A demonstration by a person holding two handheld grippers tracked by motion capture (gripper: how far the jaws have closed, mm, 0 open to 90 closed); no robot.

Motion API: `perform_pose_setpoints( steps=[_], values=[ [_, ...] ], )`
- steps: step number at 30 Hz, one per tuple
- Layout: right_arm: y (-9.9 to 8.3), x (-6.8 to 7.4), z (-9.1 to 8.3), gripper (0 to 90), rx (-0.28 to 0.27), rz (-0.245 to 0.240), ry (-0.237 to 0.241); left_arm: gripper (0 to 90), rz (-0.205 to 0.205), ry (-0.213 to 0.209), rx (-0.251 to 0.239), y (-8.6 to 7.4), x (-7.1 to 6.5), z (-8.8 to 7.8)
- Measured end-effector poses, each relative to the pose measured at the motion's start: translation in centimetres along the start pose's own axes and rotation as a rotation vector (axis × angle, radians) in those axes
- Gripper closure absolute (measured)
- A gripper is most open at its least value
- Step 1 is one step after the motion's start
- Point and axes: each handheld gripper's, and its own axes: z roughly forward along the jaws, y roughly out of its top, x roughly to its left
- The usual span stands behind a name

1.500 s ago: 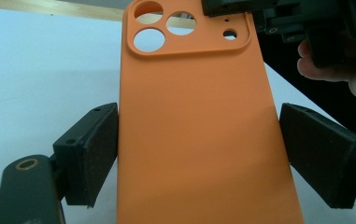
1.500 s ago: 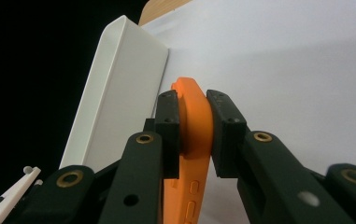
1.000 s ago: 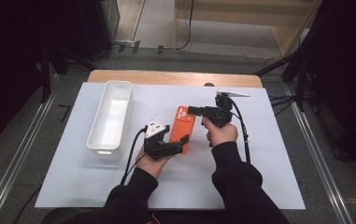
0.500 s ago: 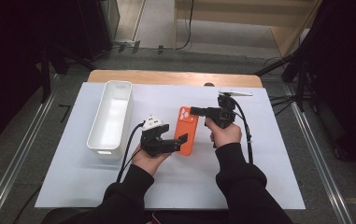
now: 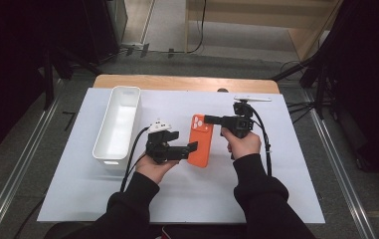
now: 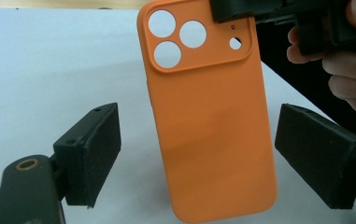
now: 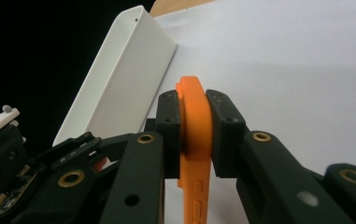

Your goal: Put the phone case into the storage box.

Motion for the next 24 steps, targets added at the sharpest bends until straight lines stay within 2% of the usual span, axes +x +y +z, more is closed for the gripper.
perform_pose_setpoints(
  steps=[5, 7, 9, 14, 17, 24],
  values=[
    [-0.2, 0.5, -0.3, 75.1, -0.013, -0.046, 0.0, 14.6, 0.02, -0.014, 0.026, 0.2, -0.2, 0.0],
    [-0.5, 0.8, -0.4, 75.1, -0.017, -0.076, -0.003, 14.6, 0.018, -0.019, 0.029, 0.3, -0.1, -0.1],
    [-0.6, 0.9, -0.5, 75.1, -0.018, -0.081, -0.006, 14.6, 0.012, -0.024, 0.029, 0.4, 0.0, -0.1],
    [-1.1, 1.1, -0.7, 75.1, -0.034, -0.133, -0.012, 12.4, 0.043, -0.018, 0.054, 0.6, 0.0, -0.2],
    [-1.4, 1.2, -0.8, 75.1, -0.053, -0.159, -0.01, 12.3, 0.043, -0.027, 0.06, 0.8, 0.1, -0.2],
    [-1.9, 0.9, -0.9, 75.1, -0.079, -0.172, -0.013, 12.3, 0.051, -0.023, 0.069, 1.5, 0.5, -0.6]
  ],
)
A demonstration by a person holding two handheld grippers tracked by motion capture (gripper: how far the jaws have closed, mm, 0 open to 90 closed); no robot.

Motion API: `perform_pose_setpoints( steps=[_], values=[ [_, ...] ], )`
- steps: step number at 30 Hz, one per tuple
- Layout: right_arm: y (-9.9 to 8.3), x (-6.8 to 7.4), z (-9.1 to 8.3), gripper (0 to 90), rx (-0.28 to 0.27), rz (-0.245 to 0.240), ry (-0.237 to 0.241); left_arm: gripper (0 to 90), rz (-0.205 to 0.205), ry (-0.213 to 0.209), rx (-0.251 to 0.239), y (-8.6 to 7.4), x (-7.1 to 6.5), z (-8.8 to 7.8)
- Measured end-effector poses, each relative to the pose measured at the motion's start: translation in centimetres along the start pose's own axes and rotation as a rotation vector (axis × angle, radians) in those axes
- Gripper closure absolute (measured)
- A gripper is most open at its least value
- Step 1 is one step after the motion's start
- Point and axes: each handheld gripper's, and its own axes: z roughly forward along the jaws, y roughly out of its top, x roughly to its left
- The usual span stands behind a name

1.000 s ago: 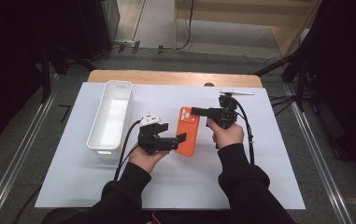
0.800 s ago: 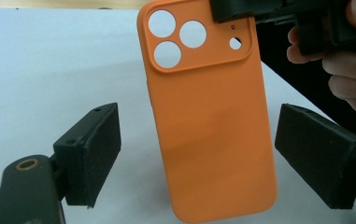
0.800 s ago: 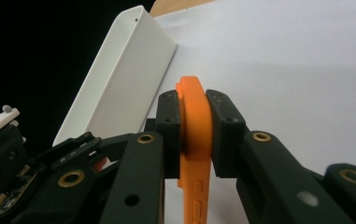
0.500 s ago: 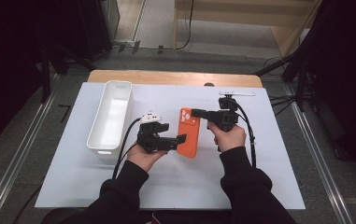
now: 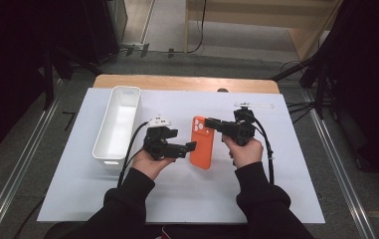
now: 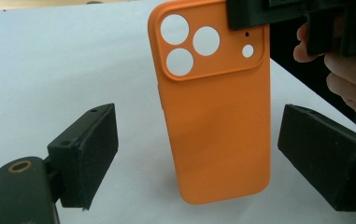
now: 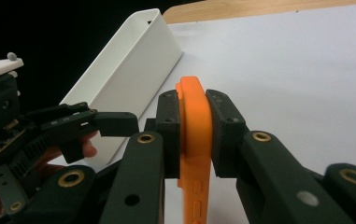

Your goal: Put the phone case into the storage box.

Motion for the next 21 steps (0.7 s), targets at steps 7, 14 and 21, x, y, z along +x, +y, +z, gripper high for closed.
perform_pose_setpoints(
  steps=[7, 14, 21],
  values=[
    [-0.6, 0.1, 0.2, 75.1, -0.03, -0.043, -0.014, 12.2, 0.029, -0.013, 0.016, 0.9, 0.2, 0.0],
    [-0.7, -0.2, 0.0, 75.1, -0.05, -0.046, -0.024, 12.2, 0.034, -0.019, 0.014, 1.6, 0.6, 0.0],
    [-0.7, 0.1, 0.1, 75.1, -0.076, -0.049, -0.04, 8.6, 0.01, -0.029, 0.038, 1.9, 0.6, 0.5]
  ],
)
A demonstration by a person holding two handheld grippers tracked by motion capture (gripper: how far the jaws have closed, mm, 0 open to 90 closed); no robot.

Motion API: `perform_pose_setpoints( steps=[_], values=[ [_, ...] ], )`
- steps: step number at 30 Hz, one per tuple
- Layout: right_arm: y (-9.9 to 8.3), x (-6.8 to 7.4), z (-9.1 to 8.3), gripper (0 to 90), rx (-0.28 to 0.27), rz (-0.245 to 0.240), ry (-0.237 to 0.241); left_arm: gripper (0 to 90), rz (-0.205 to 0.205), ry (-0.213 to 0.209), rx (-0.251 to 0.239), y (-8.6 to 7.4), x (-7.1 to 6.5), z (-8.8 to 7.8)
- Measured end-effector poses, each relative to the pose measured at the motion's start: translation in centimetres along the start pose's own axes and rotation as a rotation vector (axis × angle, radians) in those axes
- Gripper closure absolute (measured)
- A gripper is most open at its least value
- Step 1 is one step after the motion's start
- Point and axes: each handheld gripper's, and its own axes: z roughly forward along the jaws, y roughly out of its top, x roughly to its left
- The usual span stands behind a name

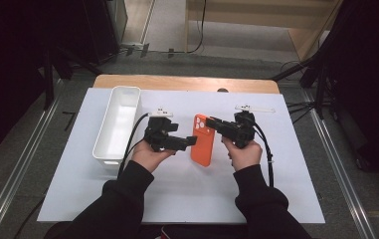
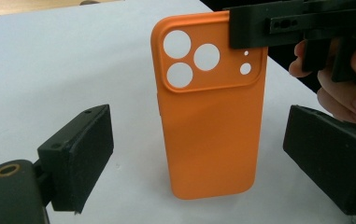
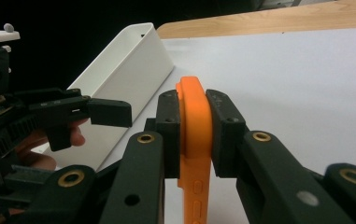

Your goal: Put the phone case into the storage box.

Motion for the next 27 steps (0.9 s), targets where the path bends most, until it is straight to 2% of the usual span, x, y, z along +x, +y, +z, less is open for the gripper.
perform_pose_setpoints(
  steps=[4, 6, 15, 20, 27],
  values=[
    [0.0, 0.2, 0.1, 75.1, -0.011, 0.006, -0.006, 8.4, 0.003, 0.014, -0.009, 0.0, -0.2, 0.4],
    [0.1, 0.4, 0.2, 75.1, -0.016, 0.009, -0.013, 4.1, -0.002, 0.013, -0.004, 0.1, -0.2, 0.5],
    [0.5, 1.2, 0.6, 75.1, -0.039, 0.021, -0.023, 4.0, 0.003, 0.034, -0.011, 0.2, -0.5, 1.1],
    [0.6, 1.8, 1.0, 75.1, -0.044, 0.012, -0.034, 4.0, -0.002, 0.063, -0.03, 0.2, -0.6, 1.3],
    [0.7, 2.1, 1.1, 75.1, -0.054, 0.021, -0.046, 2.6, -0.011, 0.074, -0.059, 0.3, -0.5, 1.3]
  ],
)
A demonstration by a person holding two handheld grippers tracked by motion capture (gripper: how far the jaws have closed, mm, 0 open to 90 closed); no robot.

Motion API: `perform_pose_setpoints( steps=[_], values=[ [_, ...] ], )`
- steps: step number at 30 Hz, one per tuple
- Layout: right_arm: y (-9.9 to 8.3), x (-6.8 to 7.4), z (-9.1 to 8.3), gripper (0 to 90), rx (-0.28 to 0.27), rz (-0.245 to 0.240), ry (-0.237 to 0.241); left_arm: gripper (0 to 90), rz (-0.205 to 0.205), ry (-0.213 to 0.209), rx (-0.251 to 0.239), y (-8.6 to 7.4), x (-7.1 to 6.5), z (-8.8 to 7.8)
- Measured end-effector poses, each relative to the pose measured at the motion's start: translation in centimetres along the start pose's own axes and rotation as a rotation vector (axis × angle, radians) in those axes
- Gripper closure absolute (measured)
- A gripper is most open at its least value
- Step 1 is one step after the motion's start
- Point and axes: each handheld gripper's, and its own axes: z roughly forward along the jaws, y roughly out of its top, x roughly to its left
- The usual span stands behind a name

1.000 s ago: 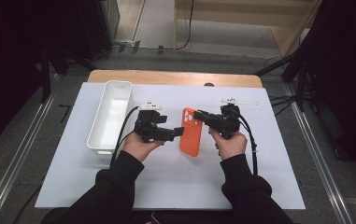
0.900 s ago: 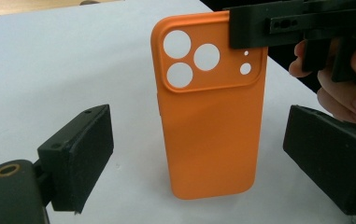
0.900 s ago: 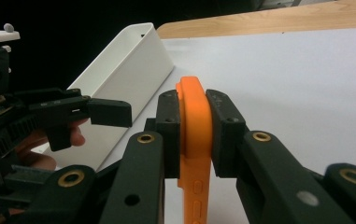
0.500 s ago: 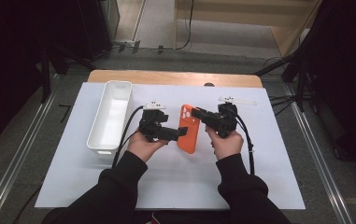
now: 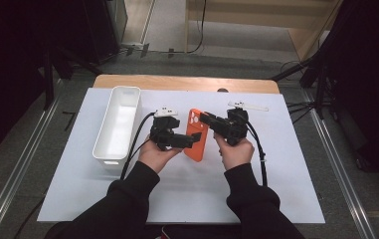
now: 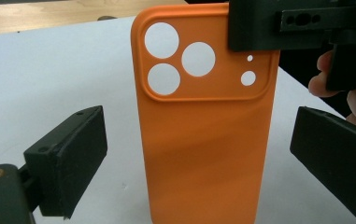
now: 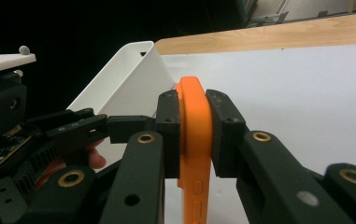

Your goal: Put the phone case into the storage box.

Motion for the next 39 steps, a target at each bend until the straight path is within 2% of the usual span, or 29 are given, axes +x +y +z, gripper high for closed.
perform_pose_setpoints(
  steps=[1, 8, 17, 22, 30, 39],
  values=[
    [0.0, 0.1, 0.1, 75.1, -0.005, -0.001, -0.008, 0.3, -0.001, 0.002, 0.004, 0.0, 0.0, 0.0],
    [-0.2, 0.4, 0.3, 75.1, -0.012, 0.006, -0.012, 0.0, 0.016, 0.025, 0.007, 0.0, -0.4, 0.6],
    [-0.3, 0.7, 0.4, 75.1, -0.014, 0.014, -0.001, 0.0, 0.03, 0.036, 0.011, 0.0, -0.4, 1.0],
    [-0.3, 0.8, 0.4, 75.1, -0.014, 0.013, 0.007, 0.0, 0.026, 0.013, 0.002, 0.0, -0.3, 1.1],
    [-0.5, 1.0, 0.4, 75.1, -0.008, 0.015, 0.018, 0.0, 0.007, 0.002, 0.003, 0.0, 0.1, 1.3],
    [-0.6, 1.2, 0.4, 75.0, -0.008, 0.014, 0.028, 0.0, 0.007, -0.003, 0.01, 0.1, 0.2, 1.5]
  ],
)
